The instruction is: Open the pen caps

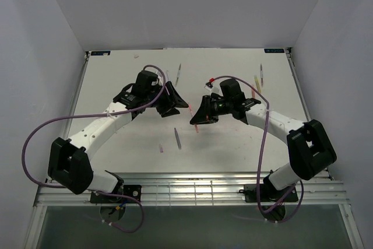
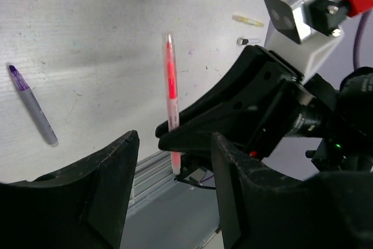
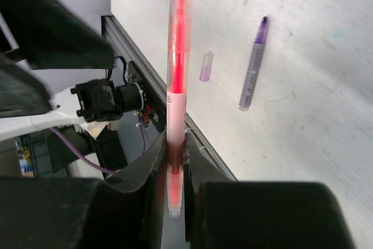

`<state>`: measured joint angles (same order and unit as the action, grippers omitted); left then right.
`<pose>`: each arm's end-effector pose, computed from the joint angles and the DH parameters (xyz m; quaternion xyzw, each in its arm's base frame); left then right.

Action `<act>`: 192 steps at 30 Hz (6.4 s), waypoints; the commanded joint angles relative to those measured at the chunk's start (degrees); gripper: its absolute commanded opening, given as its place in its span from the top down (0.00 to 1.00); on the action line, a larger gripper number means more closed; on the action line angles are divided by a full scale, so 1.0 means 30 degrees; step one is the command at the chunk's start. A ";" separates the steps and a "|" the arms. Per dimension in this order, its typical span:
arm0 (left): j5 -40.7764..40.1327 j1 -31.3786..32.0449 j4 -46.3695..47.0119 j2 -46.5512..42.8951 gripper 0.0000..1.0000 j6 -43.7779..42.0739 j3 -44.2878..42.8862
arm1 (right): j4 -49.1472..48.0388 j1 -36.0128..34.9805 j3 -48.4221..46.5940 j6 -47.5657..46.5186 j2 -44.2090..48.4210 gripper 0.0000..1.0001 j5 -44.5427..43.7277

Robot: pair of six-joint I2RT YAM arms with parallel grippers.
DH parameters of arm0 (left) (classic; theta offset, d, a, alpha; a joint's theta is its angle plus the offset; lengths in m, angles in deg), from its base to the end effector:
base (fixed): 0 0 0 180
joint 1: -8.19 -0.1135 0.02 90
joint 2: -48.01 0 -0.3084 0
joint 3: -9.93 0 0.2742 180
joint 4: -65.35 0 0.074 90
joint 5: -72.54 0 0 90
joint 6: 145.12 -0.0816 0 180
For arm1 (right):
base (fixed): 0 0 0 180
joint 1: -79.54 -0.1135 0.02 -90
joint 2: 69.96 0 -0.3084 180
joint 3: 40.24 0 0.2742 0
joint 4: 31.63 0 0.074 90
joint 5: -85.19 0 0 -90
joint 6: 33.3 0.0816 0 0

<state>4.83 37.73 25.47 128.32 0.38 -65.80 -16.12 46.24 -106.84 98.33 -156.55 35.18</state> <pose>0.2876 -0.1986 0.2909 -0.1303 0.8984 -0.3880 0.1594 0.2809 0.2472 0.2483 -0.0955 0.8446 0.5030 0.1566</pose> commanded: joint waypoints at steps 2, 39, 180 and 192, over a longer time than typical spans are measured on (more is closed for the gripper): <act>-0.0955 0.0143 -0.1114 -0.1546 0.37 -0.0896 -0.0479 | 0.0592 0.0611 -0.0294 0.0304 0.0591 0.92 -0.1051; 0.0747 0.2634 0.0761 0.1383 0.55 -0.1978 -0.1119 | -0.0723 0.0113 -0.1586 0.5547 0.0386 0.92 -0.2490; -1.4458 0.1462 -0.9375 0.1555 0.39 -0.2300 -0.1983 | 1.3188 -0.2552 -1.0285 -0.7928 -0.5708 0.27 -0.7261; -1.3258 -0.2257 -0.8614 1.3701 0.38 -0.5229 -1.6371 | 1.5360 -0.2026 -0.7770 -0.7635 -0.2840 0.14 -1.0868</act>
<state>-36.46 34.27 -0.19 162.75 -11.73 -106.87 27.27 39.50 -132.28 75.03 -168.61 5.17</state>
